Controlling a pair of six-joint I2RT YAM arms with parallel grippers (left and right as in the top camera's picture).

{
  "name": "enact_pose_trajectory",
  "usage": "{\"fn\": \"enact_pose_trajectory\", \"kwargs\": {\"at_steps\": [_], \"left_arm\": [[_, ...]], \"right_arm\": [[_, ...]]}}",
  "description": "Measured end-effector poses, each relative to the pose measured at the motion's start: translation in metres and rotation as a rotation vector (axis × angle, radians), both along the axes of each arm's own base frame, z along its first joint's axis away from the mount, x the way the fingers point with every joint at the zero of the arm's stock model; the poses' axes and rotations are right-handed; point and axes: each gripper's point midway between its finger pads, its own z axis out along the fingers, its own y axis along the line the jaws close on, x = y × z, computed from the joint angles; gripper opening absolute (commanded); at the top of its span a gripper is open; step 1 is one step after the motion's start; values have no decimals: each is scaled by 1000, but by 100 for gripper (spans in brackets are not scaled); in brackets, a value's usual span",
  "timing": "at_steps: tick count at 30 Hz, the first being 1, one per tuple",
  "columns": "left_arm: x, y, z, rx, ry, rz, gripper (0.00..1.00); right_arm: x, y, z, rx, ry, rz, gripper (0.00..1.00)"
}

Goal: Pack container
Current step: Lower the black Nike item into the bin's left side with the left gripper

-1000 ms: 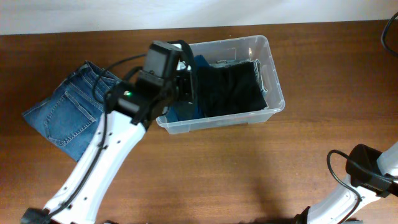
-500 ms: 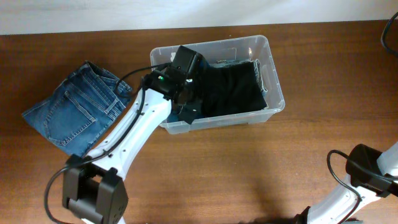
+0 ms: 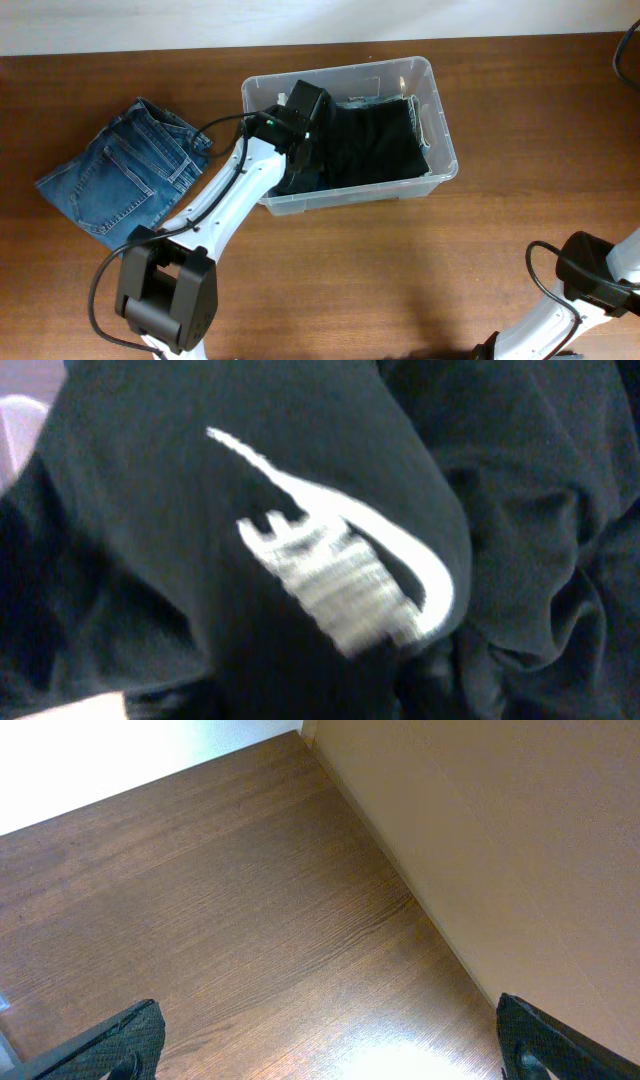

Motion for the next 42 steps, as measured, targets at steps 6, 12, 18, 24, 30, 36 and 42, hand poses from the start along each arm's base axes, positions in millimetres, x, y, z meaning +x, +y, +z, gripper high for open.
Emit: {"fn": "enact_pose_trajectory", "kwargs": {"at_steps": [6,12,18,24,30,36,42], "left_arm": [[0,1,0,5,-3,2,76],[4,-1,9,0,-14,0,81],[11,-5,28,-15,-45,-4,92],[11,-5,30,-8,-47,-19,96],[6,-4,28,-4,-26,-28,89],[1,-4,27,-9,-4,-34,89],[1,-4,29,-7,-10,-37,77]], "right_arm": [[0,0,0,0,0,1,98],[0,0,0,0,0,0,98],[0,0,0,0,0,0,98],[0,0,0,0,0,1,98],[0,0,0,0,0,1,98],[0,0,0,0,0,0,98],[0,0,0,-1,1,1,98]]}}
